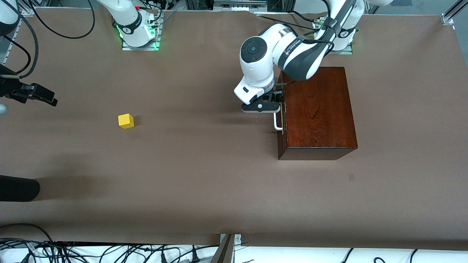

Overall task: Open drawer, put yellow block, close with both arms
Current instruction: 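Reach the left gripper to the drawer handle while the right gripper approaches the cube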

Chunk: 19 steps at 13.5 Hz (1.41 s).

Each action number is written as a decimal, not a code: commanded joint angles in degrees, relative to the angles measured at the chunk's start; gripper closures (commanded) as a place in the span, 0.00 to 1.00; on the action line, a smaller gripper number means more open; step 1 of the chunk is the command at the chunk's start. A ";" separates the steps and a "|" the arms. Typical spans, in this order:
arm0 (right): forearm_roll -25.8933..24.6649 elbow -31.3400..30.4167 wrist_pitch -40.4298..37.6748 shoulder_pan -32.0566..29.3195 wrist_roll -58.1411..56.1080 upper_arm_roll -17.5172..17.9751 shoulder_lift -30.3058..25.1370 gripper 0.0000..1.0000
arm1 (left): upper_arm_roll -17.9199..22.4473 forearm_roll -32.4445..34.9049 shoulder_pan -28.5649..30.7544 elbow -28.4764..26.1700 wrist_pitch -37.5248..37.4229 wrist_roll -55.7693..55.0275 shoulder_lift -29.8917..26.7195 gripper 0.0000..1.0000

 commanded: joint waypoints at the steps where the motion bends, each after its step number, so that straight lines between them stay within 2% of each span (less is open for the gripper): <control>1: 0.71 -2.59 0.86 0.13 0.42 0.93 -0.04 0.00 | 0.10 2.85 -0.18 -3.26 3.83 0.14 -0.01 0.00; 8: 0.71 -19.81 14.65 0.66 -4.15 4.80 -3.03 0.00 | 0.18 5.50 -0.18 -3.89 7.17 0.32 2.28 0.00; 11: 0.80 -23.69 18.17 0.66 -8.90 4.80 -3.21 0.00 | 0.18 5.50 -0.18 -3.89 8.58 0.14 3.77 0.00; 15: 0.88 -31.68 28.53 0.66 -11.43 4.88 -3.29 0.00 | 0.27 5.41 -0.18 -3.80 9.73 -0.12 4.74 0.00; 19: 0.97 -35.82 35.13 0.66 -15.57 5.15 -1.81 0.00 | 0.18 4.44 -0.53 -2.92 11.66 -4.06 5.79 0.00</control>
